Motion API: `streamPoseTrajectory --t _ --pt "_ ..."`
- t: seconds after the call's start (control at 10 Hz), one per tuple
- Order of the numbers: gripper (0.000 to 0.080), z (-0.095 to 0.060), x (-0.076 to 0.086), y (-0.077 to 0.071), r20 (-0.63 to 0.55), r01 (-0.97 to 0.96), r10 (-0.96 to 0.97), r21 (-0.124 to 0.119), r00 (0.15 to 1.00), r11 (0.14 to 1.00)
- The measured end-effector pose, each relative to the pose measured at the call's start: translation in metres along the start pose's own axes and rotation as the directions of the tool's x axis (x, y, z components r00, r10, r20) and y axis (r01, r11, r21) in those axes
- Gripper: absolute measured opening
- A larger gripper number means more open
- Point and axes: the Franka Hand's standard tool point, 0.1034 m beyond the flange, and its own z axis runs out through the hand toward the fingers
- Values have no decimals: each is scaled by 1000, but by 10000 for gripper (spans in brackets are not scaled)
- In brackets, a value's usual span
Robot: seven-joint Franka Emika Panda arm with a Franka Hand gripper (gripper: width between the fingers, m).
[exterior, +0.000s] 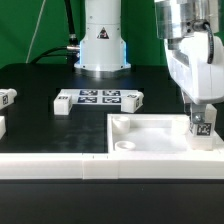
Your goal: Assemble one leg
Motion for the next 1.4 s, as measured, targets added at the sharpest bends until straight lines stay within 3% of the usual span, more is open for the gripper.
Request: streamPoseTrajectory --t 0.1,0.2,0.3,0.4,0.5,0.8,1.0,1.1,1.2,1.4 --pt "383 0 0 0 0 28 -28 0 1000 1000" --pt "537 0 0 0 0 73 -73 -1 997 997" --pt "537 0 -1 2 2 132 -132 -19 991 991" --pt "632 0 -5 4 17 204 -204 -56 979 977" --pt "632 0 -7 1 20 335 -334 -65 942 940" --pt "647 1 -9 2 39 608 -607 -62 794 791" --pt "649 0 -9 1 38 765 -765 -65 643 640" --pt "649 -1 -11 1 37 828 -828 -82 559 555" --pt "649 -2 -15 1 29 915 -919 -106 394 389" --pt "649 -1 -18 0 27 969 -973 -107 229 225"
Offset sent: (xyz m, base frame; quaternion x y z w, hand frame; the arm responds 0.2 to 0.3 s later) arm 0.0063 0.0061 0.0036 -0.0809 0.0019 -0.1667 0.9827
